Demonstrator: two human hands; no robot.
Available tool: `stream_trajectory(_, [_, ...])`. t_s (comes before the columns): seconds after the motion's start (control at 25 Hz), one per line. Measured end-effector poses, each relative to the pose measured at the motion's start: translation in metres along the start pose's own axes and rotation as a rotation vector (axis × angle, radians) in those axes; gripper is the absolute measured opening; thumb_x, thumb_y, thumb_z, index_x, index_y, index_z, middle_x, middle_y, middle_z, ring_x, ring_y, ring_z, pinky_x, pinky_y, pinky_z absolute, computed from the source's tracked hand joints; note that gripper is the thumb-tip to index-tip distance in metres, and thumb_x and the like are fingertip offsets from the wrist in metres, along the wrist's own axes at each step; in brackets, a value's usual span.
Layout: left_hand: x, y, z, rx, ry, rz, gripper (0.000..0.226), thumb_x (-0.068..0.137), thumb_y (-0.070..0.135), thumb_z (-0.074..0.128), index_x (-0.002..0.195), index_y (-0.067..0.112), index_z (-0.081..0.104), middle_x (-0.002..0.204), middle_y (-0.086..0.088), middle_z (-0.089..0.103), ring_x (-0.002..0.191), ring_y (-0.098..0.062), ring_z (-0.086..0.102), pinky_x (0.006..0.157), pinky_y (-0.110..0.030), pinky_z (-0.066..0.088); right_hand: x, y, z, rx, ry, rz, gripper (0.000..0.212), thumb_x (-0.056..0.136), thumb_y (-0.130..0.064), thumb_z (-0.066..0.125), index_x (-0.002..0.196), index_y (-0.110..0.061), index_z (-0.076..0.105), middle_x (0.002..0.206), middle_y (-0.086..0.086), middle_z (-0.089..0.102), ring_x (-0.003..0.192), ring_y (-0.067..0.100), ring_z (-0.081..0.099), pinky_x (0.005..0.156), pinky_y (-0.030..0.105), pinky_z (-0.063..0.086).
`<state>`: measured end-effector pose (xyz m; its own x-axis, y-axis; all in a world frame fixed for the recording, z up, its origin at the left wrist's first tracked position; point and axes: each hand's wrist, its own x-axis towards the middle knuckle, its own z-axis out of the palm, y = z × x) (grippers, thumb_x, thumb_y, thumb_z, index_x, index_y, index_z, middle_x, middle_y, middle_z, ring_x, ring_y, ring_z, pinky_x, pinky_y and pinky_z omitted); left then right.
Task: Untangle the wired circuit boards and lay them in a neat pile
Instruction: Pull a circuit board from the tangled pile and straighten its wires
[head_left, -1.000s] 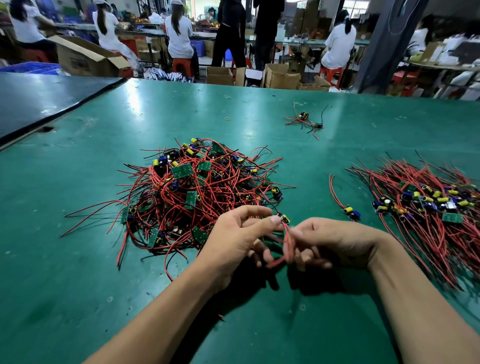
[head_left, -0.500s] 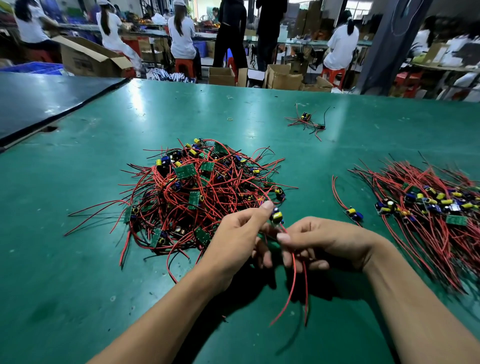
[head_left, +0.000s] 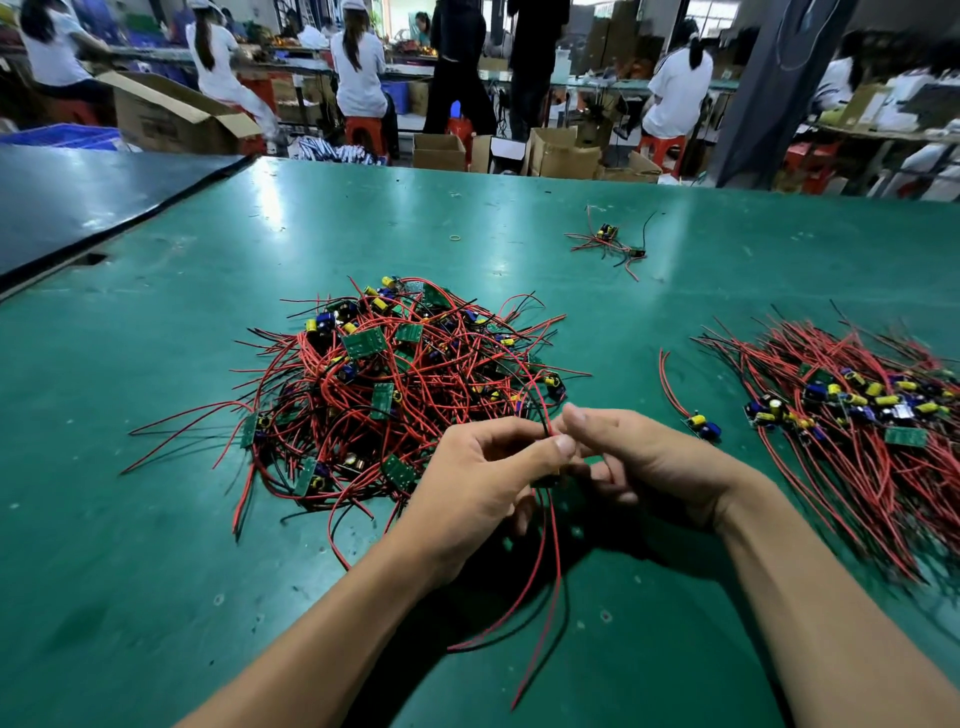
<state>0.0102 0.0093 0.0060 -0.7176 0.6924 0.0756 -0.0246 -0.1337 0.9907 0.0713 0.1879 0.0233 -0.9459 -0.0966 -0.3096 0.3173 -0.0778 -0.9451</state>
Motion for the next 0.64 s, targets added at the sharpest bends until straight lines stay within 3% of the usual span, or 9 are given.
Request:
stream_trajectory(0.16, [0.001, -0.005, -0.004, 0.106, 0.043, 0.014, 0.006, 0.087, 0.019, 0.072, 0.086, 0.015, 0.076, 0.071, 0.003, 0.07, 0.051, -0.014, 0.05, 0.049, -0.022, 0.041, 0.007, 0.001, 0.004, -0.072, 0.079, -0.12, 0.044, 0.077, -0.047, 0.079, 0.111, -0.019, 0.076, 0.068, -0.004, 0.058, 0.049, 0.005, 0.038, 0.043, 0.014, 0.027])
stream_trajectory(0.2, [0.001, -0.006, -0.005, 0.135, 0.044, 0.006, 0.009, 0.085, 0.022, 0.074, 0.086, 0.013, 0.075, 0.067, -0.004, 0.066, 0.053, -0.015, 0.048, 0.052, -0.023, 0.038, 0.007, 0.001, 0.004, -0.087, 0.105, -0.142, 0.042, 0.078, -0.042, 0.079, 0.111, -0.018, 0.076, 0.073, 0.001, 0.06, 0.055, 0.011, 0.036, 0.049, 0.018, 0.023])
stream_trajectory(0.28, [0.0, -0.007, -0.005, 0.179, 0.022, 0.003, 0.019, 0.083, 0.026, 0.076, 0.087, 0.008, 0.073, 0.07, -0.025, 0.063, 0.062, -0.018, 0.049, 0.06, -0.03, 0.038, 0.008, 0.001, 0.005, -0.09, 0.142, -0.183, 0.031, 0.078, -0.033, 0.079, 0.105, -0.017, 0.077, 0.081, 0.009, 0.061, 0.061, 0.014, 0.031, 0.054, 0.025, 0.017])
stream_trajectory(0.32, [0.0, -0.006, -0.004, 0.188, 0.02, 0.006, 0.019, 0.084, 0.026, 0.075, 0.086, 0.008, 0.073, 0.072, -0.026, 0.064, 0.063, -0.019, 0.05, 0.061, -0.032, 0.038, 0.009, 0.001, 0.006, -0.086, 0.165, -0.208, 0.025, 0.077, -0.029, 0.081, 0.1, -0.018, 0.078, 0.078, 0.007, 0.059, 0.056, 0.013, 0.03, 0.051, 0.026, 0.017])
stream_trajectory(0.44, [0.001, -0.004, 0.0, 0.151, 0.063, -0.001, 0.017, 0.091, 0.021, 0.066, 0.084, 0.009, 0.075, 0.074, -0.012, 0.072, 0.055, -0.021, 0.057, 0.054, -0.03, 0.043, 0.012, 0.001, 0.006, -0.036, 0.261, -0.291, 0.022, 0.068, -0.028, 0.085, 0.088, -0.022, 0.078, 0.068, -0.003, 0.052, 0.05, 0.007, 0.029, 0.046, 0.022, 0.019])
stream_trajectory(0.64, [0.001, -0.001, 0.002, -0.038, 0.105, -0.074, 0.019, 0.097, 0.013, 0.057, 0.09, 0.005, 0.072, 0.074, -0.013, 0.071, 0.053, -0.022, 0.062, 0.048, -0.027, 0.052, 0.019, 0.006, 0.009, 0.012, 0.295, -0.372, 0.016, 0.068, -0.027, 0.083, 0.077, -0.025, 0.071, 0.067, -0.005, 0.061, 0.046, 0.007, 0.039, 0.042, 0.016, 0.029])
